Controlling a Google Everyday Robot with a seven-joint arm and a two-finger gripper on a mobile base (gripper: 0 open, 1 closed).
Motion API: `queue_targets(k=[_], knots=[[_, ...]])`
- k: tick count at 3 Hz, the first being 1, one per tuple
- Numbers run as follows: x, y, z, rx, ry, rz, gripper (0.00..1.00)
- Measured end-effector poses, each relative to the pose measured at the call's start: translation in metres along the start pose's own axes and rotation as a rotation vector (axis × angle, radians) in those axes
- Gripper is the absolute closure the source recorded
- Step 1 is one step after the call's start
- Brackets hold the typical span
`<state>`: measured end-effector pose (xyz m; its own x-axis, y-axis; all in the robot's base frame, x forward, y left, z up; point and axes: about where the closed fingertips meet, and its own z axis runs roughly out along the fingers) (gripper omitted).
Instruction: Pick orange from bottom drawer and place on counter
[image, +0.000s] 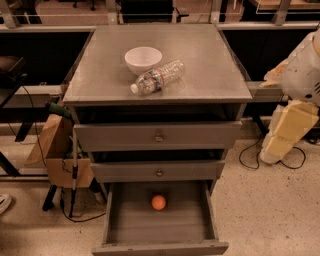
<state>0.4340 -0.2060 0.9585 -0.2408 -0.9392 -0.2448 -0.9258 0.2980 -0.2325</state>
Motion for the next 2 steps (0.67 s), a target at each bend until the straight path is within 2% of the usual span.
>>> queue_targets(k=[1,2], knots=[[-0.004,0.031,0.039,-0.039,-0.096,0.029,0.00],[-0.013,0.094,0.117,-0.126,-0.305,0.076,0.00]])
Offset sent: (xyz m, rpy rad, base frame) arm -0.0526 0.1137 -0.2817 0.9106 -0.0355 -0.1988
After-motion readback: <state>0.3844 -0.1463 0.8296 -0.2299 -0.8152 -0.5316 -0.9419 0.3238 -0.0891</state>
